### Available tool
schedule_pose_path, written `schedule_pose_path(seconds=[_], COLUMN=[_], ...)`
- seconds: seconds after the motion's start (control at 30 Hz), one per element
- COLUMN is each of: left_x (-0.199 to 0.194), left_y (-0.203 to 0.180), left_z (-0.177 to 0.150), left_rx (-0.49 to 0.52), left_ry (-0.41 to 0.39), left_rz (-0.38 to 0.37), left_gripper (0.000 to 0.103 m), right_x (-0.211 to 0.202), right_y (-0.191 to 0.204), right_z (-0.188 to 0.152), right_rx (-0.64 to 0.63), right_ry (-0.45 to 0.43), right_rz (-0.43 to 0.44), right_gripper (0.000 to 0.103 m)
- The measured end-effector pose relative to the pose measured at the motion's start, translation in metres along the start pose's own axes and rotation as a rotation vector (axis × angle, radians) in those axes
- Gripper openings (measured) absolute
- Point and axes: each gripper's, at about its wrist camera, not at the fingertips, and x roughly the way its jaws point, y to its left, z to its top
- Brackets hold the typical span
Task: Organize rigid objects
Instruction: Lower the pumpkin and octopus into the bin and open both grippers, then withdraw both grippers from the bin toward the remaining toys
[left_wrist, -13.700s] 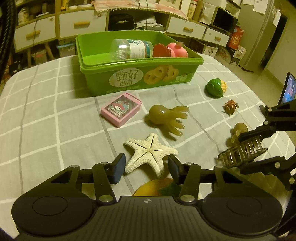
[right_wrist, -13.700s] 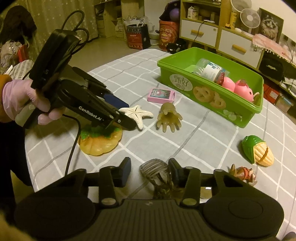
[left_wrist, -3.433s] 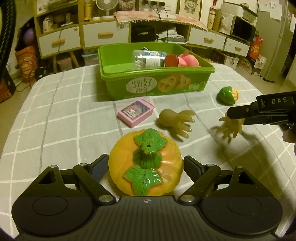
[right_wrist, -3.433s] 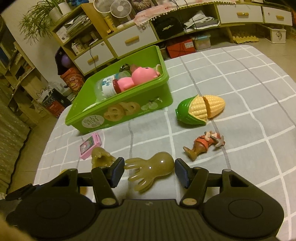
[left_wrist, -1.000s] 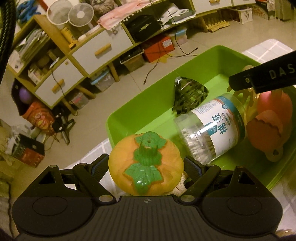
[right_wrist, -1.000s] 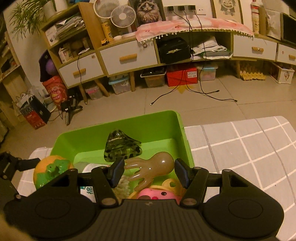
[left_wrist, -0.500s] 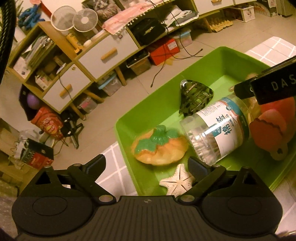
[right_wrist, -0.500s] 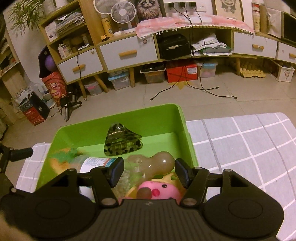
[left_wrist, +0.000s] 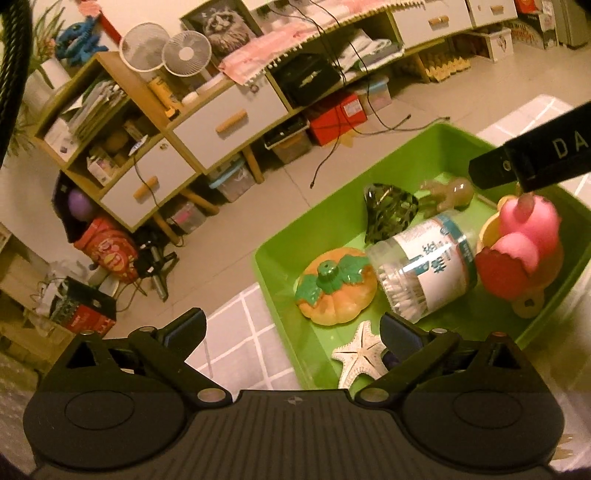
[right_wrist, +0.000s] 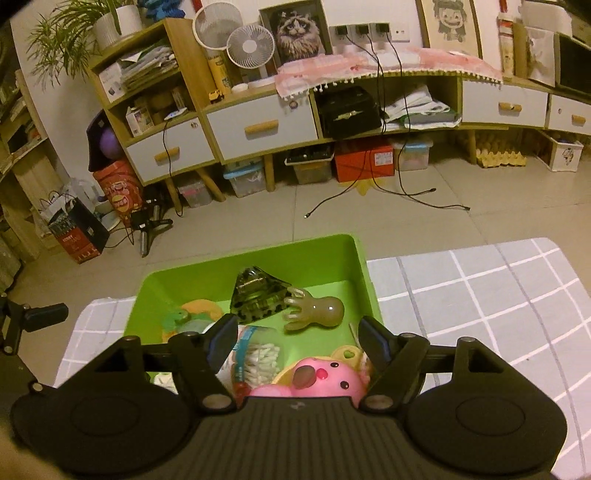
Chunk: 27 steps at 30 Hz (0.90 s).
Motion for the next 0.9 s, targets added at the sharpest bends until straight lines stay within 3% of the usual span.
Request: schedule_pose_path(seconds=[0.43, 0.9], left_x=[-0.049, -0.085], left_y=[0.005, -0.012], left_z=[-0.021, -0.061], left_rx=[-0.117, -0.191], left_ry=[-0.05, -0.07], left_rz=[-0.063, -0.132], left_gripper=[0.1, 0.101], right_x=[-0.054, -0.087], right_y=[0.006, -0.006], right_z=[-0.014, -0.056], right_rx=[-0.011, -0.011], right_ry=[-0.025, 0.008], right_rz=[-0.004, 0.004], right_gripper=[0.06, 0.061])
